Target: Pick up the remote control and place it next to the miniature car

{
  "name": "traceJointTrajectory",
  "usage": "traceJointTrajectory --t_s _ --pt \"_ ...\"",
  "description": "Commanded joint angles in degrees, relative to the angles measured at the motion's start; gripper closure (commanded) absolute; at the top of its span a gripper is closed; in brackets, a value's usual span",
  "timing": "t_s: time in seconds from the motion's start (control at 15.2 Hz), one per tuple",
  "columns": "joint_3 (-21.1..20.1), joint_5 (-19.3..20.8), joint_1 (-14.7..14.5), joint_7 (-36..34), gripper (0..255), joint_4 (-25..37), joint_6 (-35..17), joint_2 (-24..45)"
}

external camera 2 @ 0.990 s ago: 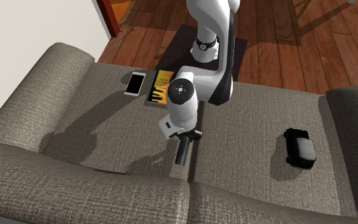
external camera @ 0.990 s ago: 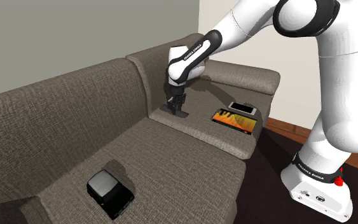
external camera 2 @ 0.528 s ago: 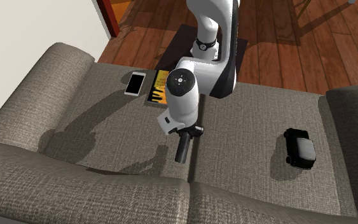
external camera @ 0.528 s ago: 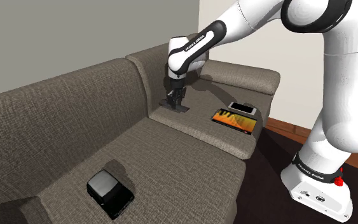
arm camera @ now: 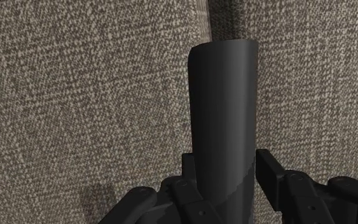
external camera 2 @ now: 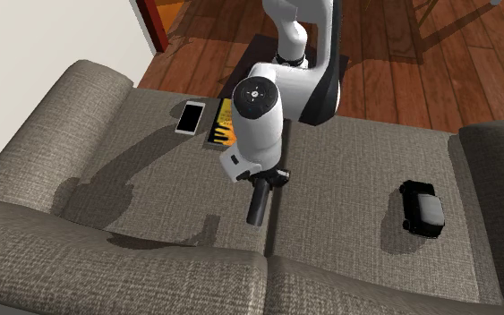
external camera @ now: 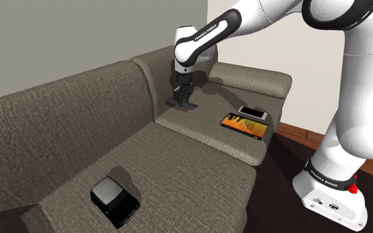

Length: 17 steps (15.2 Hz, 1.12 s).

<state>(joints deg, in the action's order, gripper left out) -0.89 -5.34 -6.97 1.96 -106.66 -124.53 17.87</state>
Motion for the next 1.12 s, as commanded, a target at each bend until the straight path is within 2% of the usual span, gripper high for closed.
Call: traceJointTrajectory --t_s 0.0,0.13,0.59,1.06 --pt "0.0 0.1 0.1 0.0 255 0.8 1.3 -0.5" --pt "0.1 0.1 0.1 -0.1 255 1.3 2.3 -1.1" --pt "-2.9 0.3 -4.7 -7.6 255 -9.9 -1.6 -8.8" --pt "-6.8 0.2 -9.5 -16.1 255 -17.6 -4.3 -14.6"
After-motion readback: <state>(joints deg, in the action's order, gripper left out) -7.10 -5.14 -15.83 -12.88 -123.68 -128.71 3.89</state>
